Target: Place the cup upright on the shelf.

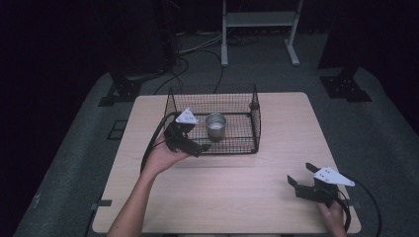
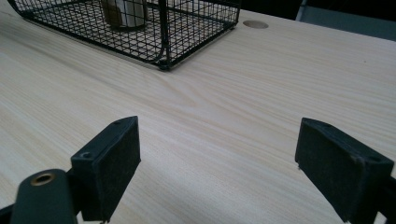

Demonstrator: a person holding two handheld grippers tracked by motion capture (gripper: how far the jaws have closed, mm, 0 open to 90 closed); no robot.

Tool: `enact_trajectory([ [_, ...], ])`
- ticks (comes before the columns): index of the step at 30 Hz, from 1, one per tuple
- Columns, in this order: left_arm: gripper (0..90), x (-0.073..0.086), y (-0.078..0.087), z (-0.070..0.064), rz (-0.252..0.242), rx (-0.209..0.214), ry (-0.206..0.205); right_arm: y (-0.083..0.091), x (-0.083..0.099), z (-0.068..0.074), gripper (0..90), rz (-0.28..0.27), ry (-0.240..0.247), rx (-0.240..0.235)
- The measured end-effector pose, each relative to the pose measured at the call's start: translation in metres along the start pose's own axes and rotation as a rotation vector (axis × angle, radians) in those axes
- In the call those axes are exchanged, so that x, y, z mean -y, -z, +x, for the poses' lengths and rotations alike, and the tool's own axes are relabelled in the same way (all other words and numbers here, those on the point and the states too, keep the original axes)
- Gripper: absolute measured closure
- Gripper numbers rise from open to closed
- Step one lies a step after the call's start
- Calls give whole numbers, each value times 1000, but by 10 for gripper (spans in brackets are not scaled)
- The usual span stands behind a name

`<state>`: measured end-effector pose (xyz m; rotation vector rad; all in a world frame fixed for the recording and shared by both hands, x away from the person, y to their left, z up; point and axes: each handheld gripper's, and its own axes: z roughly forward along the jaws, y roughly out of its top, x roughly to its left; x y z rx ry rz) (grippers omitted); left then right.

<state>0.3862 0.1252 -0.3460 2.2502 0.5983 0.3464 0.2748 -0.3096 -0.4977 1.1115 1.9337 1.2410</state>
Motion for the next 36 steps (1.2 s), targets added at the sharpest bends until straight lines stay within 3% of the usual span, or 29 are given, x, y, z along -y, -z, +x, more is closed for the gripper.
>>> enact_trajectory([
  [10,31,21,11,-13,-61,-23,-2,0,0,0,134,4,1,2],
  [23,31,36,19,-31,-99,-34,-21,0,0,0,134,2,4,3],
  [31,31,53,24,-41,-140,-19,-2,0,0,0,134,5,5,4],
  [36,30,65,31,-50,-161,-38,-7,0,0,1,134,7,8,4],
])
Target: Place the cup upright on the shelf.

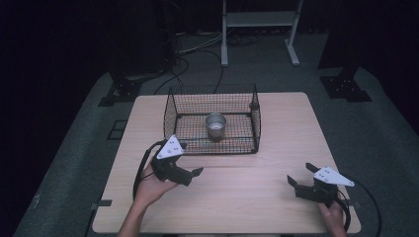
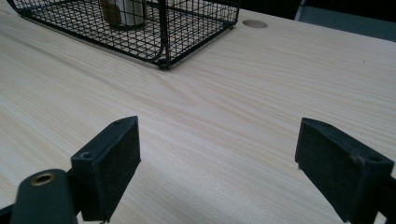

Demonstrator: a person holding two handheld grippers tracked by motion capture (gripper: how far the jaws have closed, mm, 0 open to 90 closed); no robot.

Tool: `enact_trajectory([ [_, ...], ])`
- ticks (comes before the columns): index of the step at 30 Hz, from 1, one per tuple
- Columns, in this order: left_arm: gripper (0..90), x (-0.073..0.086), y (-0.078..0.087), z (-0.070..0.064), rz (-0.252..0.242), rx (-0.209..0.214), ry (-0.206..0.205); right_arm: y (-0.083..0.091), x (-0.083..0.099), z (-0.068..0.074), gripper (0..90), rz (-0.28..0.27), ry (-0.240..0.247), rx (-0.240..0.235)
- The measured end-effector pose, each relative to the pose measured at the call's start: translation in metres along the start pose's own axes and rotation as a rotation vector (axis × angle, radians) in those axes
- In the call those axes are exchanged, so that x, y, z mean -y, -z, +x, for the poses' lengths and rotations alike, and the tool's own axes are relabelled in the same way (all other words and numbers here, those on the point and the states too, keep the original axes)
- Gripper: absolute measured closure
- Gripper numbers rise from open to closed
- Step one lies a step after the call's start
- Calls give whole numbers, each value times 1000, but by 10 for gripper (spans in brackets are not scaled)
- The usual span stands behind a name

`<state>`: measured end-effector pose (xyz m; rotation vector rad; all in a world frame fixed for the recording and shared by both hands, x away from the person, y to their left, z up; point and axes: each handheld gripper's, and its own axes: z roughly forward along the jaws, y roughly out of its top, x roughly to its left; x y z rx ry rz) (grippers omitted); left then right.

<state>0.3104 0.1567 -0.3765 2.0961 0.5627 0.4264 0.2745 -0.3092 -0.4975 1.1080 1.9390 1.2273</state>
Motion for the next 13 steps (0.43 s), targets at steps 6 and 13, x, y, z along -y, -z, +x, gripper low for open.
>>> enact_trajectory([
  [6,24,13,6,-5,-33,3,16,0,0,0,134,1,1,0],
  [13,21,36,16,-15,-83,-19,40,0,0,0,134,1,0,-2],
])
